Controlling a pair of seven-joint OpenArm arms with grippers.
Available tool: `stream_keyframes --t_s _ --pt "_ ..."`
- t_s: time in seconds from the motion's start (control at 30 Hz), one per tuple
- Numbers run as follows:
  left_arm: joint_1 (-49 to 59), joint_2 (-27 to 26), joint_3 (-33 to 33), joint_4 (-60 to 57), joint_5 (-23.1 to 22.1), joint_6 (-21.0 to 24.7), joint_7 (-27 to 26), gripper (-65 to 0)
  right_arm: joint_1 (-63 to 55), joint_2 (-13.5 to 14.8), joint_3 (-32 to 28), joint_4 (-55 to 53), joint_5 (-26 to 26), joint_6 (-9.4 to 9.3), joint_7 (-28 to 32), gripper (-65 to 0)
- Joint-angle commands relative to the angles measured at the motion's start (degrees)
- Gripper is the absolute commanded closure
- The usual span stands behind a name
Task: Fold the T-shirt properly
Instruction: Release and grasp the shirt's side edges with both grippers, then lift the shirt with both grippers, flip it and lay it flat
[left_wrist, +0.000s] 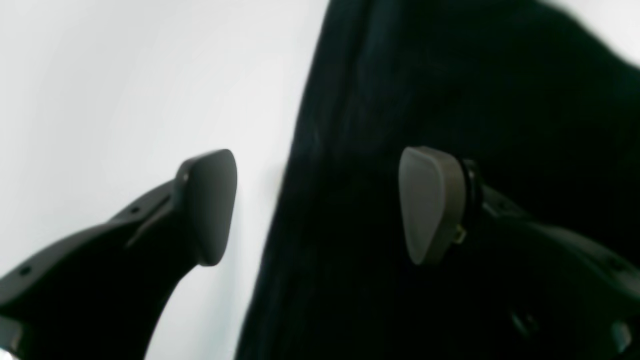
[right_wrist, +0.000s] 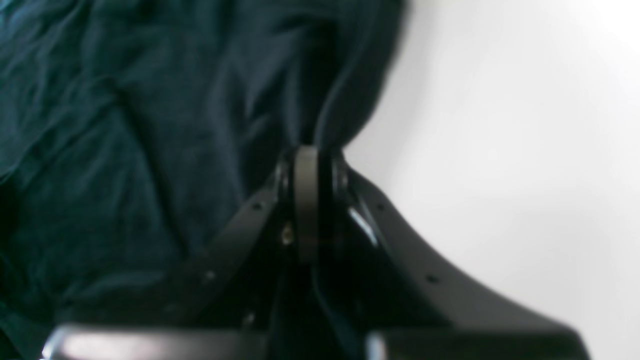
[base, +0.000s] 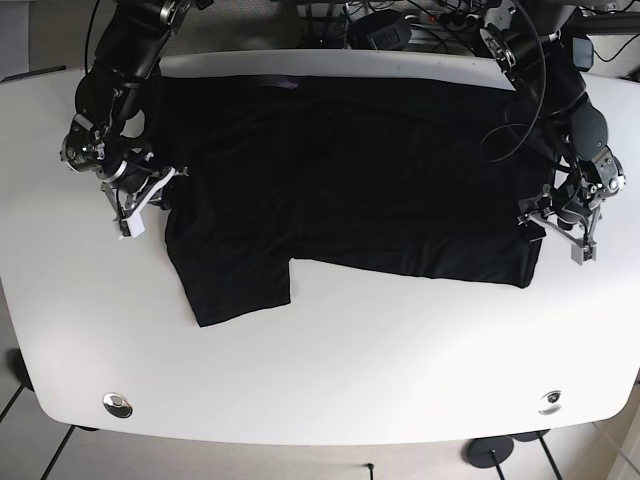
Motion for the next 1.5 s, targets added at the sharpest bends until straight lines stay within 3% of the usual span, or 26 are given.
stream_keyframes --t_s 0.03,0.1,0.23,0.33,0.43,0.5,0.6,0.83,0.97,1.13,1.37,1.5 --pt "-0.9 -1.02 -0.05 -1.34 -0.42 -0.15 -0.62 -47.8 -0.41 -0.17 -0.2 -0.31 -3.1 -0.34 -4.12 -1.9" --pt "-2.13 -1.11 -0.05 -3.89 -0.42 -1.38 -0.62 -47.6 -0.32 -0.17 -0.2 -0.31 -3.1 -0.34 -4.12 -1.9" --pt "-2.57 -1.11 0.04 -8.11 -0.07 -14.04 1.31 -43.6 -0.06 -0.26 -0.2 -0.31 -3.1 -0.34 -4.12 -1.9" --pt "-2.22 -1.11 3.47 -7.85 -0.33 -15.14 5.71 -26.4 0.03 -0.26 -0.2 -0.31 -3.1 -0.34 -3.5 -1.9" --pt "-1.96 -1.19 4.96 -8.11 -0.07 -15.14 4.21 -6.5 -0.15 -0.26 -0.2 1.36 -3.1 -0.34 -3.15 -1.9" --pt "-1.08 -1.19 4.96 -7.5 -0.15 -15.14 2.72 0.0 -0.32 -0.26 -0.37 2.23 -3.1 -0.34 -2.27 -1.7" --pt "0.77 -1.11 2.85 0.33 -0.24 -15.14 3.16 0.0 -0.41 -0.26 -0.37 4.08 -3.1 -0.34 -2.01 -1.6" --pt "2.35 -0.67 2.06 23.89 -0.33 -15.14 11.33 0.0 0.38 0.18 -2.31 15.6 -3.54 -0.34 -2.45 -1.6" --pt "-2.22 0.04 5.75 31.18 -0.24 -15.14 11.68 0.0 7.5 3.0 -4.16 16.21 -3.62 -0.34 -5.26 -1.6" --pt "-14.97 0.04 9.18 30.92 0.02 -15.14 12.56 0.0 22.62 6.51 -4.33 15.77 -3.71 -0.34 -10.27 -1.6" --pt "-39.32 -1.28 12.43 14.75 0.02 -15.14 12.48 0.0 47.68 11.96 -10.84 4.43 -3.71 -0.34 -13.18 -1.6" --pt "-49.6 -3.13 12.43 8.59 -0.15 -15.14 10.01 0.0 59.46 12.75 -12.33 2.5 -3.8 -0.34 -15.11 -1.6"
